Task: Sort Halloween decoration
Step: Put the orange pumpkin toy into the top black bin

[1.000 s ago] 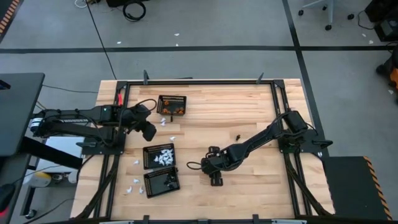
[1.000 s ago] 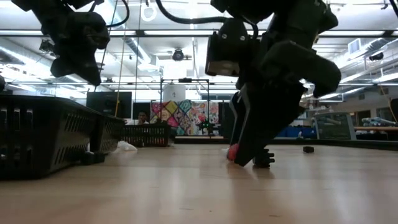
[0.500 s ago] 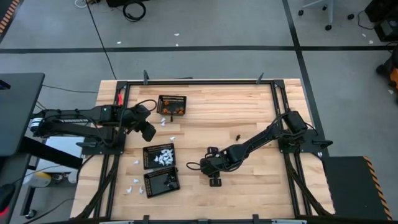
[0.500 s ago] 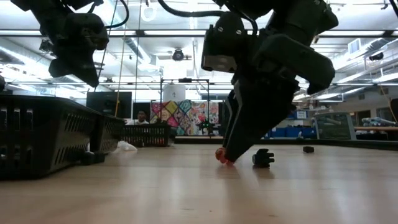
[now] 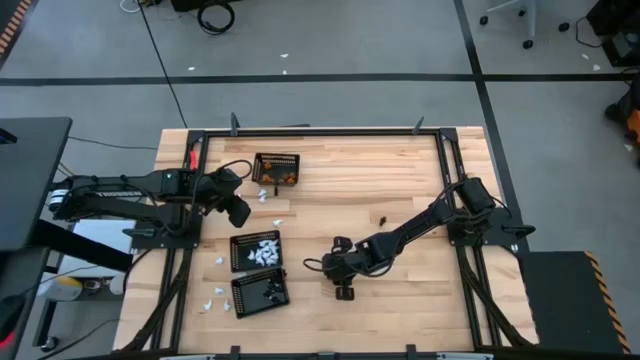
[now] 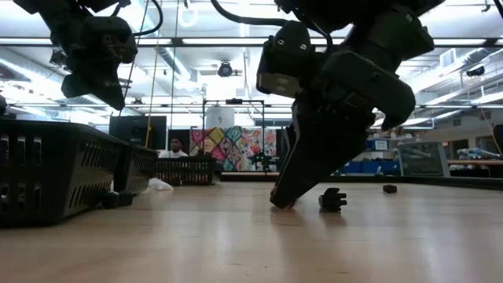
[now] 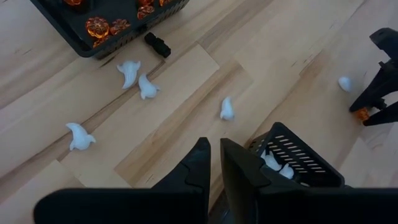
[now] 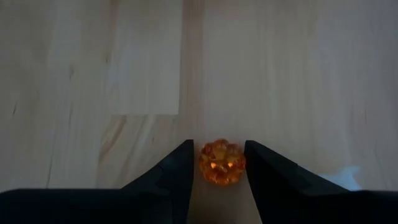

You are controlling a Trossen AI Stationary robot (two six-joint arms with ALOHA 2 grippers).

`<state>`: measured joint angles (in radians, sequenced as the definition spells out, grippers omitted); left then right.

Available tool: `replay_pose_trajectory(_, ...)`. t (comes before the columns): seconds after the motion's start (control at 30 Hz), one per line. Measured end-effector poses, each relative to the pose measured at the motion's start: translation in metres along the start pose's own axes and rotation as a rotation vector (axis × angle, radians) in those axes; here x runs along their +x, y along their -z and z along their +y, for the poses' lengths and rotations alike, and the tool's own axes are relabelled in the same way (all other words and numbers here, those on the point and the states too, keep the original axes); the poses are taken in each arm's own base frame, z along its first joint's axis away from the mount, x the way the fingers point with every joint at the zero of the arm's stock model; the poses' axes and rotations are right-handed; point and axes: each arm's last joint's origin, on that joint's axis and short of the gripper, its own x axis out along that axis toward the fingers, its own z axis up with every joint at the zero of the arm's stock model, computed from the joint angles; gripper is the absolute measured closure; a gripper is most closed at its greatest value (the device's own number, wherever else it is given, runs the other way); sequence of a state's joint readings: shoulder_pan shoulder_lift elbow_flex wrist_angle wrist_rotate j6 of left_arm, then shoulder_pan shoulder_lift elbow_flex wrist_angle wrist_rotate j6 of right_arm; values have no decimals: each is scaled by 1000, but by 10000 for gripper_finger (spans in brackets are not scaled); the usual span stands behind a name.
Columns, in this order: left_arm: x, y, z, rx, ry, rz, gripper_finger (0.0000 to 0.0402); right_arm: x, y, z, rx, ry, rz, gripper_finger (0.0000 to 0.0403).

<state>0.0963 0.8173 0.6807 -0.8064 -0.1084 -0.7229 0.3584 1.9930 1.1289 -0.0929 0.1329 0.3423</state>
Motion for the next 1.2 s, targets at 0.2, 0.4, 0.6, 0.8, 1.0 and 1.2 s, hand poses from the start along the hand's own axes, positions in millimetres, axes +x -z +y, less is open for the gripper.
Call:
replay_pose_trajectory(0.2,0,0,0,-8,1,1,358,3,9,-3,2,-1,-37,254)
replay_pose_trajectory(0.4,0,0,0,-8,15,14,358,7,23,-6,30,-19,-106,261)
replay_pose_trajectory(0.6,0,1,-1,-15,27,24,358,9,37,-6,22,-7,-166,270)
replay_pose_trajectory(0.8,0,1,-1,-31,31,29,358,9,40,-5,-49,18,-165,288)
replay_pose_trajectory(1.0,0,1,-1,-35,38,35,358,10,40,-5,-49,18,-167,297)
replay_pose_trajectory(1.2,0,1,-1,-35,38,35,358,9,32,-3,-72,17,-180,298)
